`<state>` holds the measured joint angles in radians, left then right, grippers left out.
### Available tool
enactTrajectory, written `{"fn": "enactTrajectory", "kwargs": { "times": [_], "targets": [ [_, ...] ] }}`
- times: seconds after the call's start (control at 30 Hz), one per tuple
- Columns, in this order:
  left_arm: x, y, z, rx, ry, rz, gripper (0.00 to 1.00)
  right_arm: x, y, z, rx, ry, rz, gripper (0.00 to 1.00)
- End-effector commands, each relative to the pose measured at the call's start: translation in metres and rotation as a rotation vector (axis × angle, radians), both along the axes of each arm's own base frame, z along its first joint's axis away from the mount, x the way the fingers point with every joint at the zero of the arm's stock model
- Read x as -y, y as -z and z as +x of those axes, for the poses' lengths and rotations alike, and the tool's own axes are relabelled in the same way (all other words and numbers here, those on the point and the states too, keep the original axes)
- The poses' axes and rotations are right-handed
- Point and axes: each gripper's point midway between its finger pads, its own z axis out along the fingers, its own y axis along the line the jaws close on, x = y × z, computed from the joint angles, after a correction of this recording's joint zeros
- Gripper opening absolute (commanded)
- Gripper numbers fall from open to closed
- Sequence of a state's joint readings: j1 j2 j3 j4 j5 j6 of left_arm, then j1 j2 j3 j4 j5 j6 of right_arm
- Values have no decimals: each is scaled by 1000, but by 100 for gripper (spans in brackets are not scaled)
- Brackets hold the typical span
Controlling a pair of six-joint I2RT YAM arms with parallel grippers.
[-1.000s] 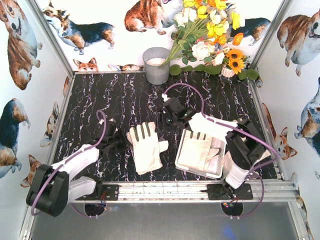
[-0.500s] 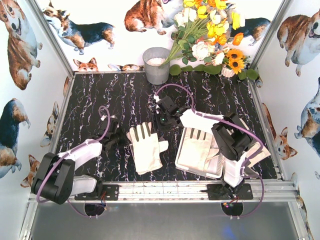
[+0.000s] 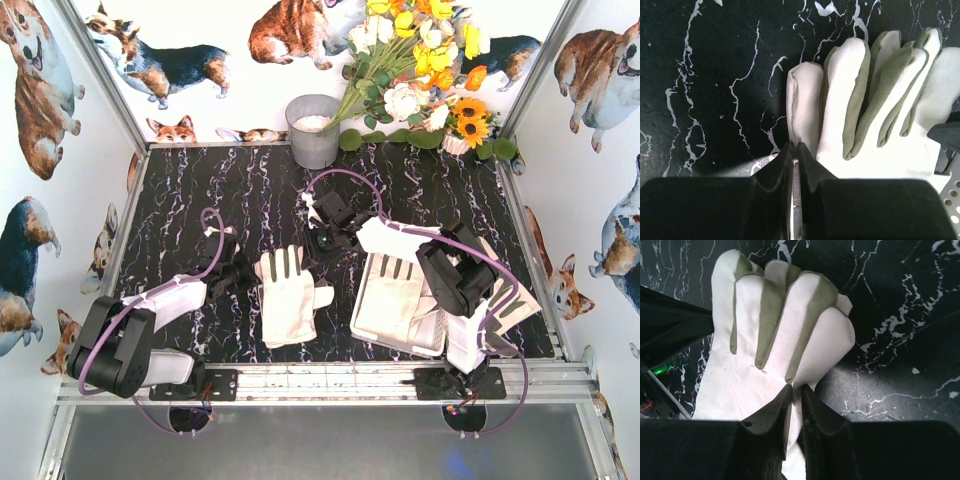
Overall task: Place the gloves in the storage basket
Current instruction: Pick up the glove from the center of the board.
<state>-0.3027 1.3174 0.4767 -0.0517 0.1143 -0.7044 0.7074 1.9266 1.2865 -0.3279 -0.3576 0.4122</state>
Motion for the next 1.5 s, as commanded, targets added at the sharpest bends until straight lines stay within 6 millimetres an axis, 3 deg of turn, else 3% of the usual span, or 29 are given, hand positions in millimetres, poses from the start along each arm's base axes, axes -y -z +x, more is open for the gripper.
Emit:
{"fn": "enactTrajectory", "kwargs": {
  "times": [0.0,0.37,0.63,0.73,0.87,1.0,1.1,1.3,1.47],
  "targets": [
    [-5,6,1,-3,26,31,0,-25,-17,9,49,-74,102,14],
    [-5,1,1,4,56,41,1,-30,-38,2,82,-135,174,10],
    [-25,-46,14,107,19,130,18,-20,-28,3,82,-86,128,10],
    [-25,-53,16,124,26,117,23,-21,-27,3,80,-81,134,10],
    [-23,-42,16,95,21,44,28,-21,-27,6,85,-70,126,10],
    [-8,-39,19,107,37,-83,44,-20,-25,6,80,-69,120,10],
    [-4,-34,20,94,41,-104,50,-20,-24,6,78,-68,119,10],
    [1,-12,18,30,55,-121,50,-24,-22,4,61,-76,135,10],
    [4,-4,19,15,60,-140,40,-33,-25,1,40,-107,180,10]
  ]
}}
